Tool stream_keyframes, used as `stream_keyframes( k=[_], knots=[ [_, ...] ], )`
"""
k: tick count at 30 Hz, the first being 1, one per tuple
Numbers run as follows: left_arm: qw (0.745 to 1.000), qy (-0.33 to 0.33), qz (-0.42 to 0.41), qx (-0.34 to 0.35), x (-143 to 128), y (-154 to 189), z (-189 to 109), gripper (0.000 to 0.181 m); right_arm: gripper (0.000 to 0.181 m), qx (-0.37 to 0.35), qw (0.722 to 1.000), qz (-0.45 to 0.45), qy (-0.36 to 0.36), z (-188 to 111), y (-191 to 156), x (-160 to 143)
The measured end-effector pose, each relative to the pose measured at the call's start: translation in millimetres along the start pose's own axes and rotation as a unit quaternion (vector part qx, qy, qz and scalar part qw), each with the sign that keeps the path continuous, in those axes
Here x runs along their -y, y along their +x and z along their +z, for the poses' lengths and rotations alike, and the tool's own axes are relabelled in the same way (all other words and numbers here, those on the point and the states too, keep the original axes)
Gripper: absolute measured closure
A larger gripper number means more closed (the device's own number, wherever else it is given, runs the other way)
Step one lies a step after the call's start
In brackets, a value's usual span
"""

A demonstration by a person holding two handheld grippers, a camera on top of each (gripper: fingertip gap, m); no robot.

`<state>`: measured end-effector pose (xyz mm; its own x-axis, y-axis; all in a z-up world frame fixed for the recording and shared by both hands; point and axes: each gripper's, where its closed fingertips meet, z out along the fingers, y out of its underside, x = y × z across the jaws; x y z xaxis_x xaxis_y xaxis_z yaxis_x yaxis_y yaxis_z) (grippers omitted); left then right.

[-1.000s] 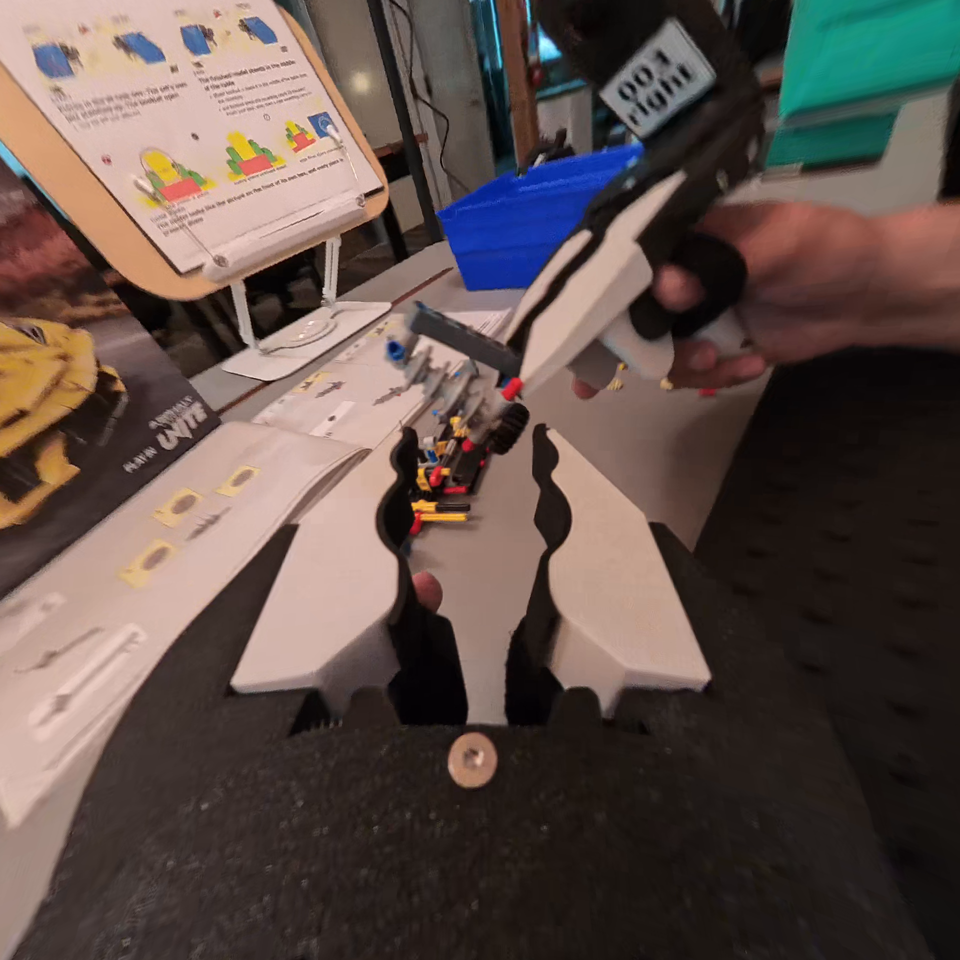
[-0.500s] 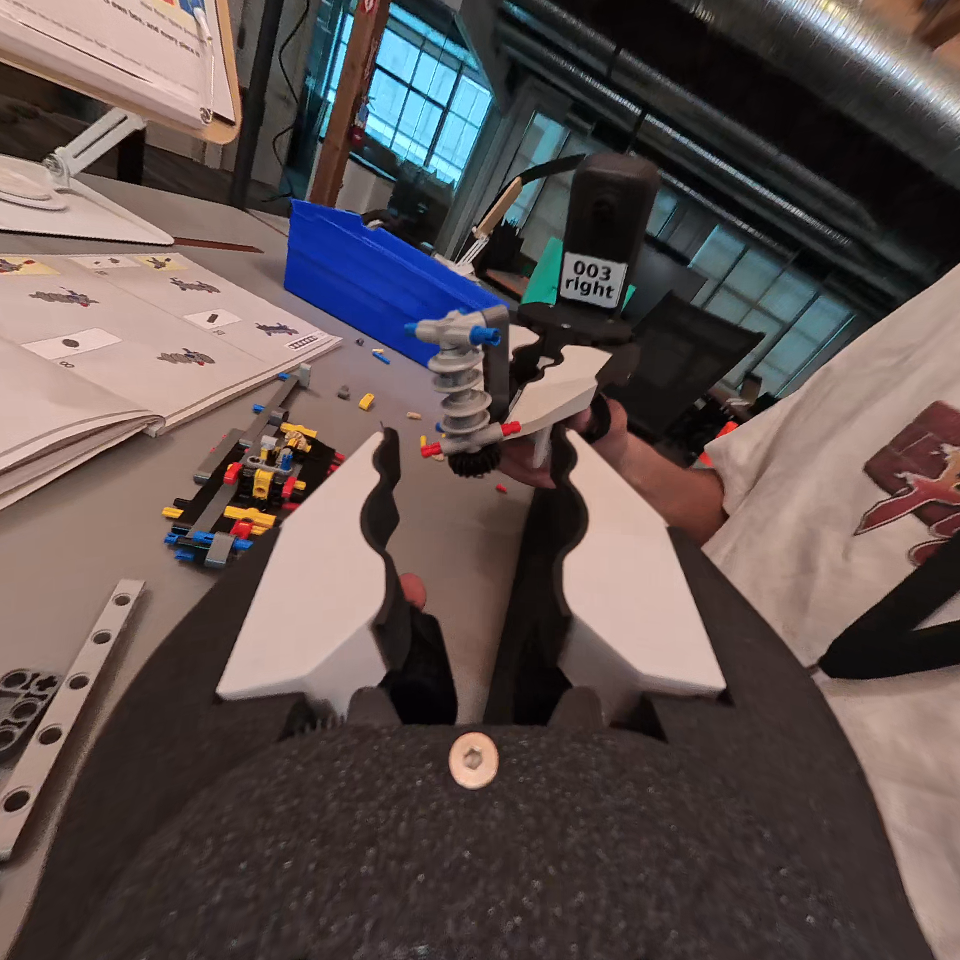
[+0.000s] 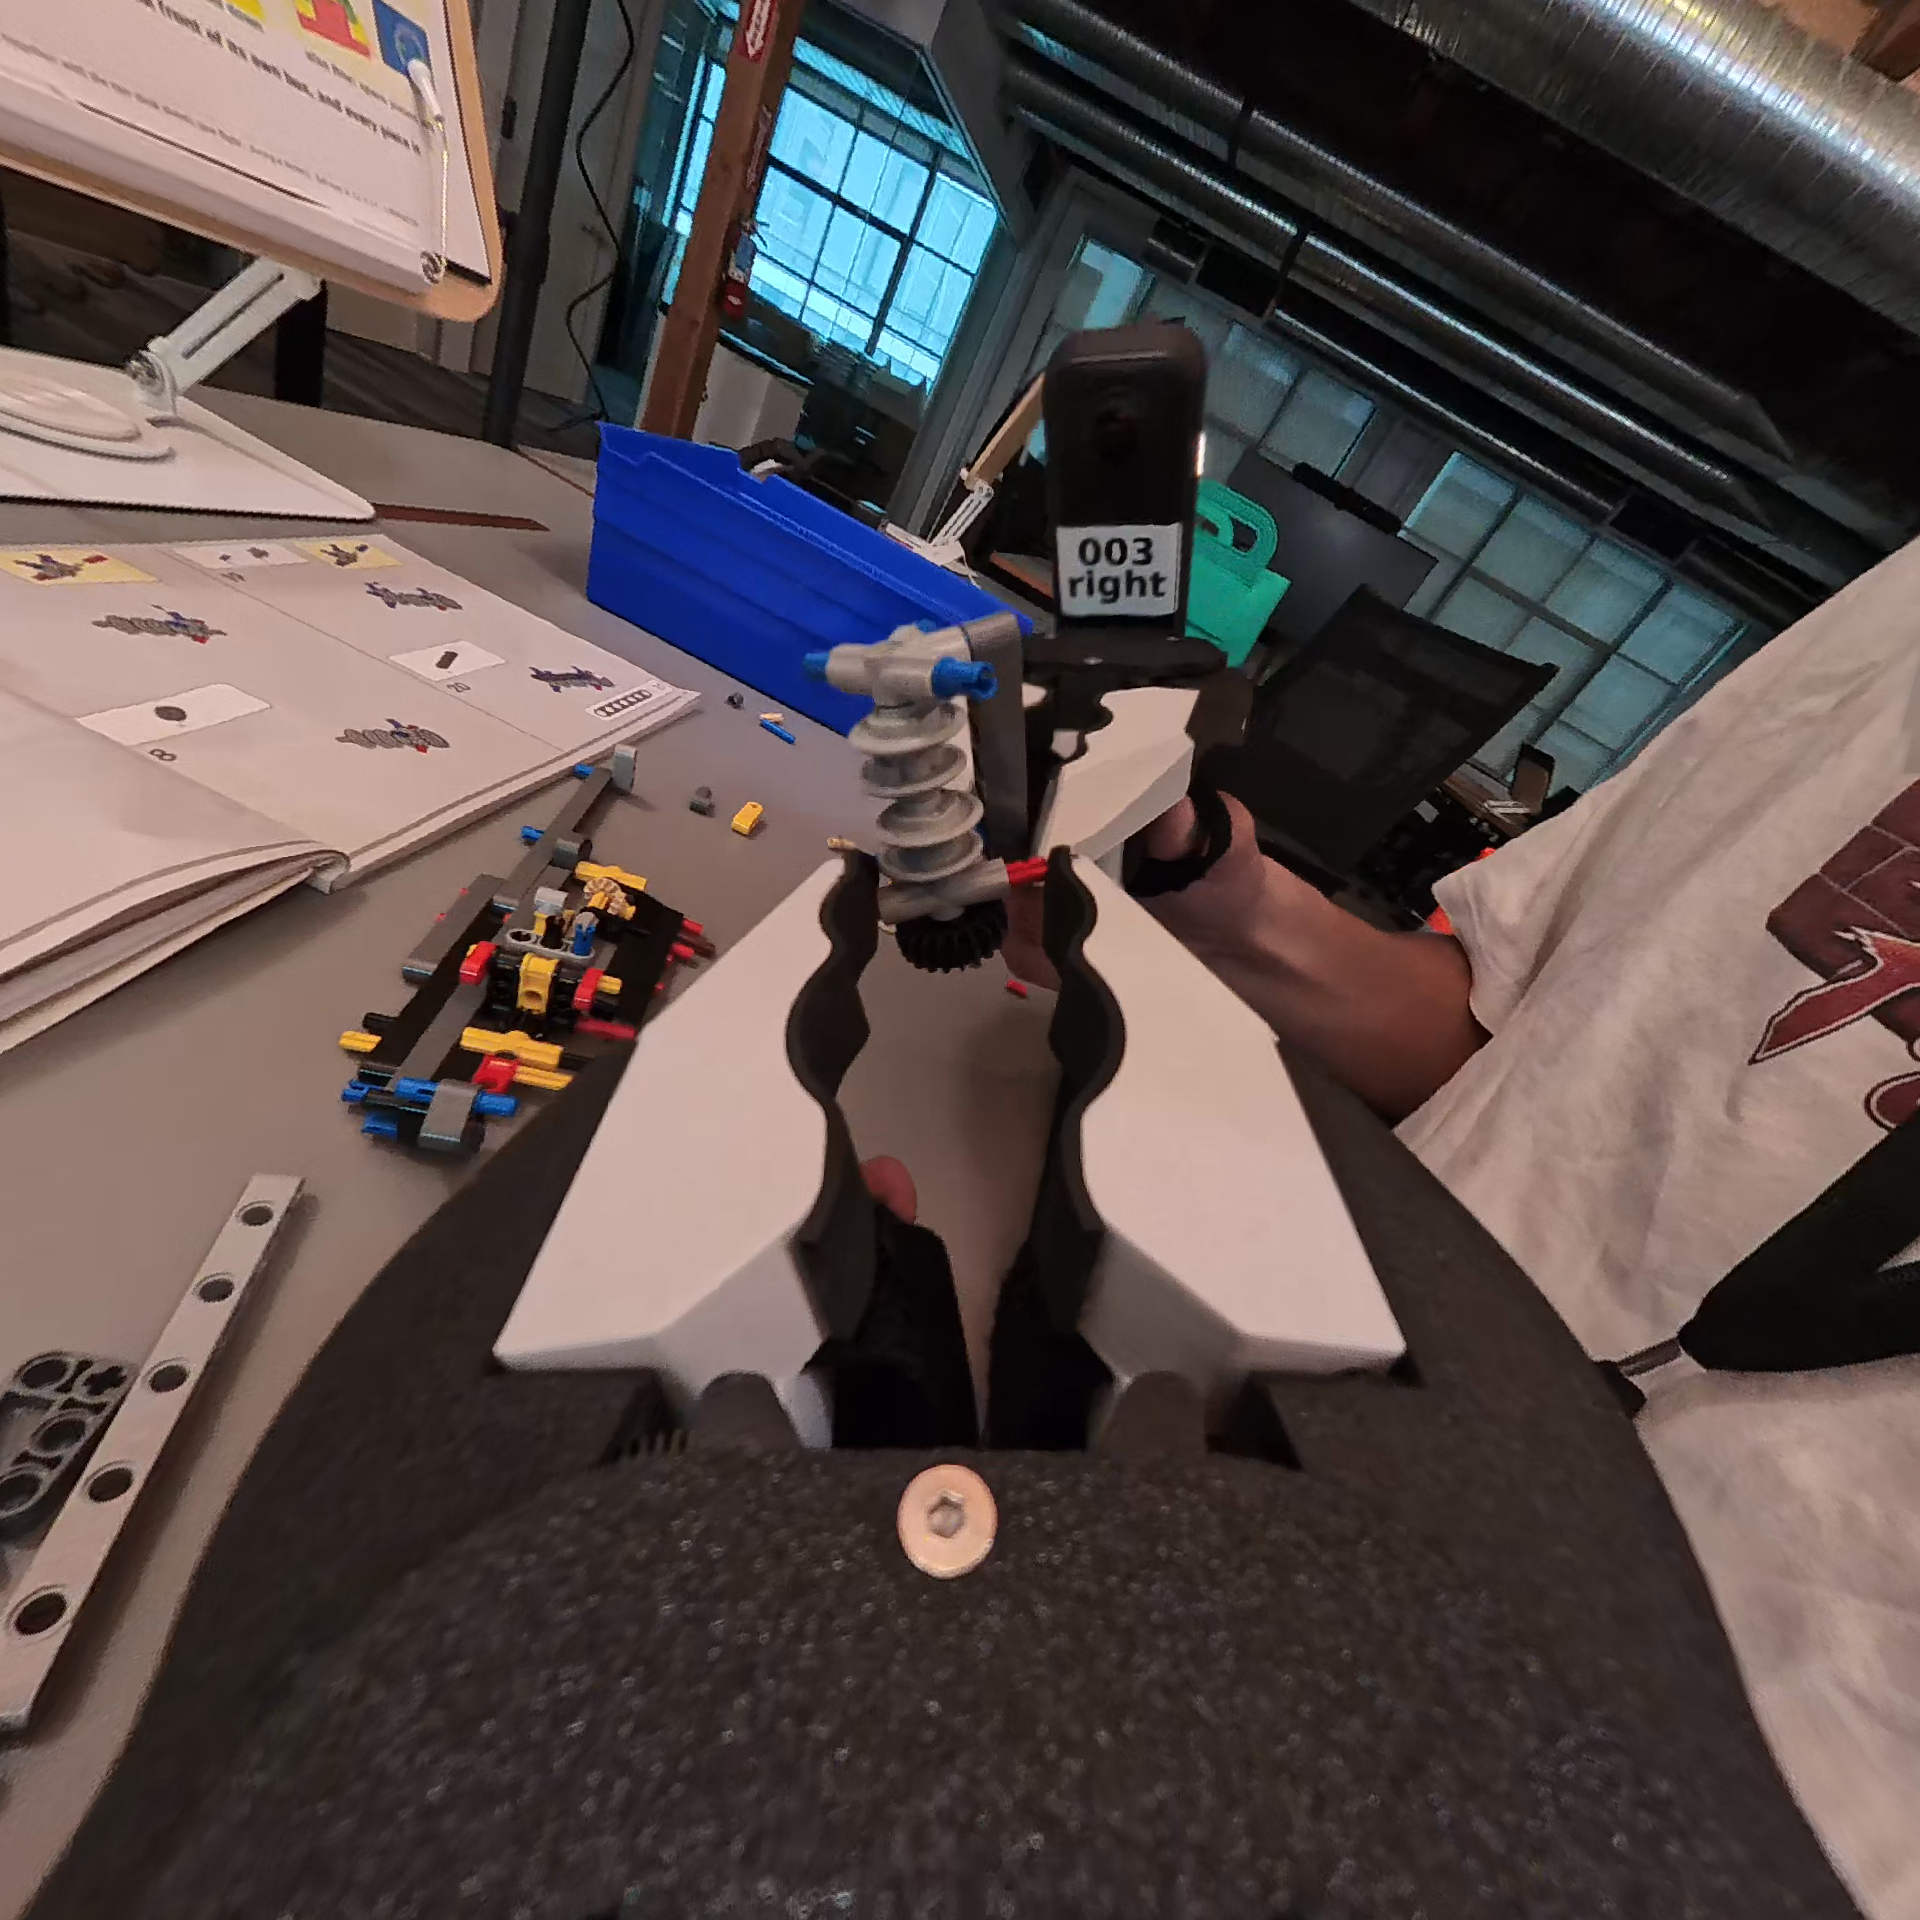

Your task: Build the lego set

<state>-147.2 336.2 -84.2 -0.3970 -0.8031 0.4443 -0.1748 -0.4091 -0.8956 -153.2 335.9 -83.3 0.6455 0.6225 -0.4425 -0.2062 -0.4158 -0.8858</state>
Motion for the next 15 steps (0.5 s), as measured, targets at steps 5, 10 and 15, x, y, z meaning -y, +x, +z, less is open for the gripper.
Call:
stream_keyframes(
  k=[5,10,15],
  knots=[
    [0.999,0.020,0.003,0.028,5,-8,-5,0.151,0.162,0.009,0.999,0.019,0.025,-6,3,5],
    [0.999,0.011,0.014,0.044,2,-12,-4,0.150,0.161,-0.065,0.995,-0.070,0.000,-5,11,4],
    [0.999,-0.002,0.013,0.045,-2,-13,-1,0.151,0.171,-0.138,0.974,-0.176,-0.034,-3,18,2]
  ],
)
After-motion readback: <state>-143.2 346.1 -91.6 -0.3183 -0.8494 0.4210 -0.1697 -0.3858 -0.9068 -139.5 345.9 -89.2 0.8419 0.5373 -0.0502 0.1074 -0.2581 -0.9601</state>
